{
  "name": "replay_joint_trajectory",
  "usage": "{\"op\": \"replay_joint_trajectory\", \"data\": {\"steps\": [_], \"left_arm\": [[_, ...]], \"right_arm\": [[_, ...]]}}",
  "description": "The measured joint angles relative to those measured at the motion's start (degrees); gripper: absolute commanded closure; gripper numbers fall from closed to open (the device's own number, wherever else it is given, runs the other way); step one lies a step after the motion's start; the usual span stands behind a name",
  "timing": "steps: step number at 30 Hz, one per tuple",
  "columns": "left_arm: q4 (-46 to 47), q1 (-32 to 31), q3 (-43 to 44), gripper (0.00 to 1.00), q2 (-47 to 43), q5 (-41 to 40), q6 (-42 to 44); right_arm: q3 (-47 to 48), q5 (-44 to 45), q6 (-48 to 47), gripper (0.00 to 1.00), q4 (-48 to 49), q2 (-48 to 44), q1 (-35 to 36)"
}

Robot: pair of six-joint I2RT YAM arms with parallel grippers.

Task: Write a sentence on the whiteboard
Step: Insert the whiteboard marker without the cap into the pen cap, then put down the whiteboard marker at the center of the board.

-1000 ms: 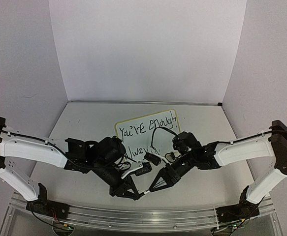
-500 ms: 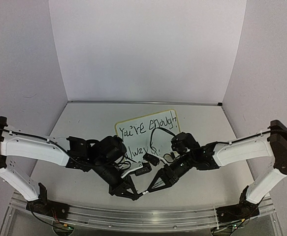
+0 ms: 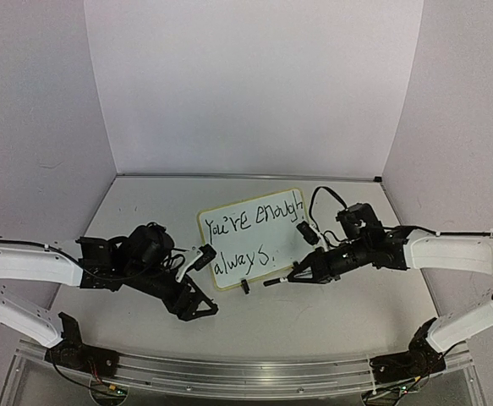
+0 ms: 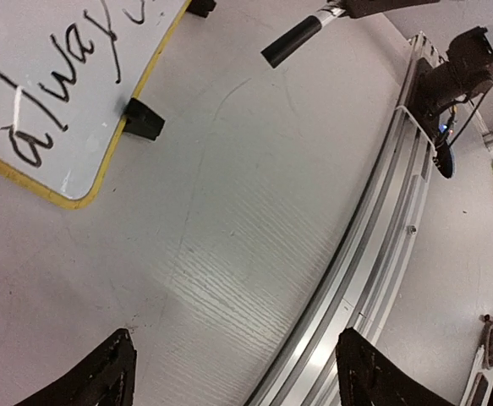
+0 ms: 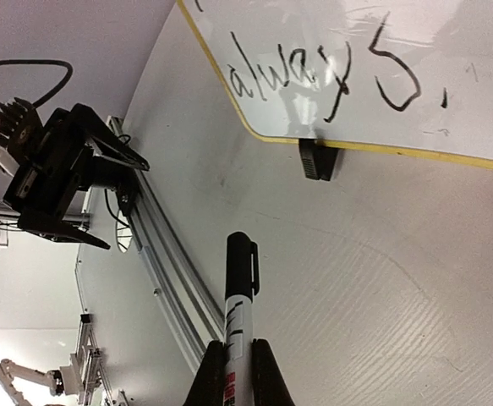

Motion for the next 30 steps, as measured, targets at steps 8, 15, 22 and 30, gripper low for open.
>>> {"op": "replay_joint_trajectory", "data": {"steps": [8,15,22,30], "left_arm": [[2.08,4.75,-3.12,0.15,-0.09,-0.74,-9.08],[4.57,9.84,-3.40,0.13,3.21,-0.48,-13.25],[7.49,14.89,-5.74,0.12,4.19,-0.50,-14.22],[8.96,27.72,-7.99,0.06,4.21,-1.42,-12.50]], "right_arm": [[-0.16,8.67,0.12,0.95,-2.79,8.01,-1.91],[-0.75,13.20,0.18,0.70,-2.69,8.67,-3.80],[-2.22,18.07,-0.21,0.32,-3.09,8.66,-6.17],[-2.45,25.66,-1.90,0.13,-6.13,6.38,-10.34]]}}
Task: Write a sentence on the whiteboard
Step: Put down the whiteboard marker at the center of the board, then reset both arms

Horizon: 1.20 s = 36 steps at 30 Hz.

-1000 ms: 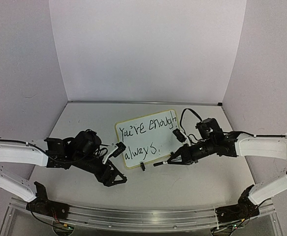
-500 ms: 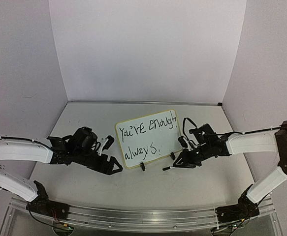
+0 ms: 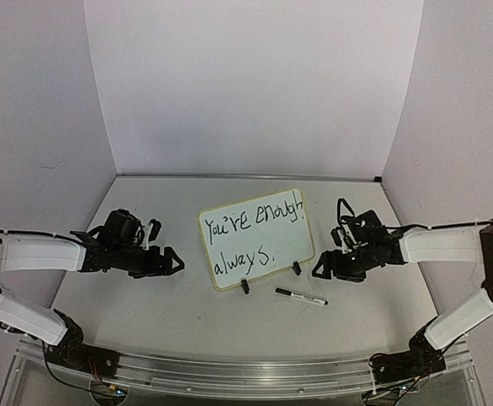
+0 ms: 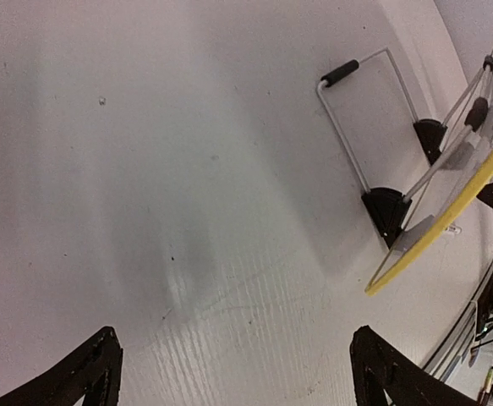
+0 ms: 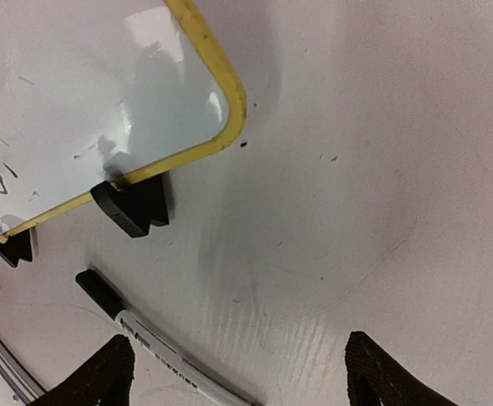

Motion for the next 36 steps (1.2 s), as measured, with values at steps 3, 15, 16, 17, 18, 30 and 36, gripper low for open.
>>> {"op": "replay_joint_trajectory", "data": {"steps": [3,15,16,17,18,30,36], "left_arm": [[1.97,5.79,-0.02,0.03,1.18,-0.13,0.48],[7.43,25.05,6.41,0.00,10.09,-6.79,6.21],[8.02,25.78,7.33,0.00,10.07,-7.71,6.98],[9.02,26.43,8.18,0.00,10.05,-8.65,7.80],[9.99,26.94,8.65,0.00,9.83,-9.77,8.53],[28.65,28.21,-0.27,0.01,3.39,-25.87,20.71],[33.03,28.21,-5.24,0.01,3.61,-31.11,22.44]], "right_arm": [[-0.33,3.01,-1.35,0.03,-0.41,-2.49,-2.57],[-2.05,15.71,-6.99,0.02,5.54,-14.04,-19.90],[-2.49,16.56,-7.18,0.02,6.92,-14.47,-21.36],[-3.20,17.62,-7.40,0.02,8.61,-14.99,-22.56],[-4.37,19.00,-7.74,0.02,10.57,-15.71,-23.32],[-18.31,31.99,-14.39,0.02,32.91,-20.21,-24.22],[-19.19,33.16,-16.10,0.02,37.17,-19.99,-24.22]]}}
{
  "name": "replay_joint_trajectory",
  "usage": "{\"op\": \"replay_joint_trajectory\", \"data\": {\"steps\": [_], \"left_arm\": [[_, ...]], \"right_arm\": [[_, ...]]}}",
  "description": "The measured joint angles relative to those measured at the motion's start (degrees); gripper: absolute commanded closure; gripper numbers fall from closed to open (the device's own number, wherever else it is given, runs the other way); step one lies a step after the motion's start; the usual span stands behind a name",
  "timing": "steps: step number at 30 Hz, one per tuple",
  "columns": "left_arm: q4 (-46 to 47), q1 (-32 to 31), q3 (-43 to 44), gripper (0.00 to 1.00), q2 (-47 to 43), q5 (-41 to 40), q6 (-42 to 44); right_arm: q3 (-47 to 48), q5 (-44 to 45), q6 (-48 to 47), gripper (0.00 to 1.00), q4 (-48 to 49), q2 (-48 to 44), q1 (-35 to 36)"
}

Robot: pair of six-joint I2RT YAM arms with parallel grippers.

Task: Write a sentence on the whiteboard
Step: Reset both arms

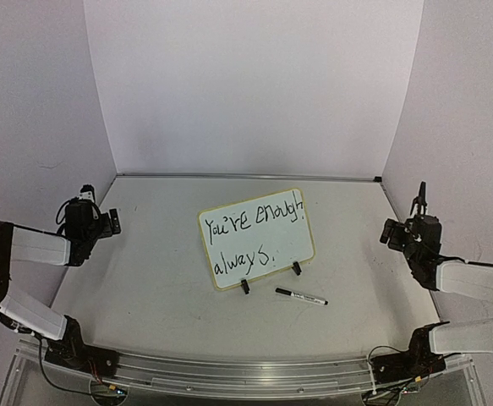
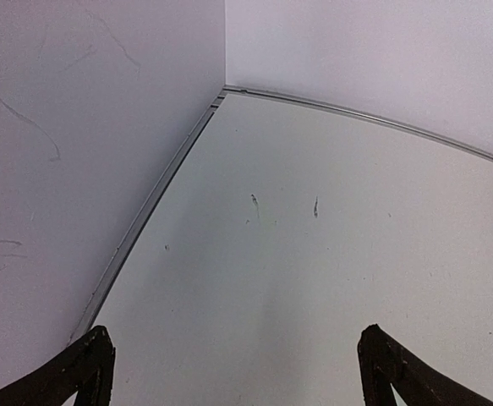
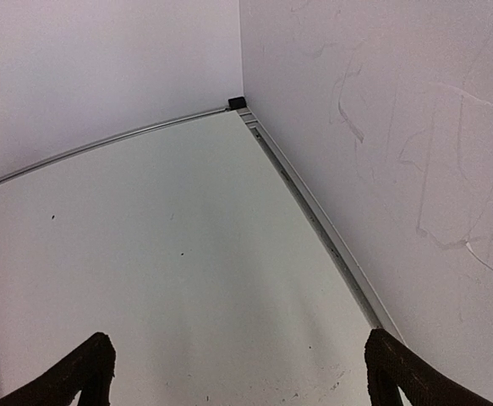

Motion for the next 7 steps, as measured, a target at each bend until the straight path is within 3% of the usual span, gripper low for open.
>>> {"op": "replay_joint_trajectory", "data": {"steps": [7], "left_arm": [[2.68,0.00,-0.01,0.01,0.09,-1.10,0.05]], "right_arm": [[-0.03,0.53,-0.59,0.02,1.73,0.00,0.00]]}}
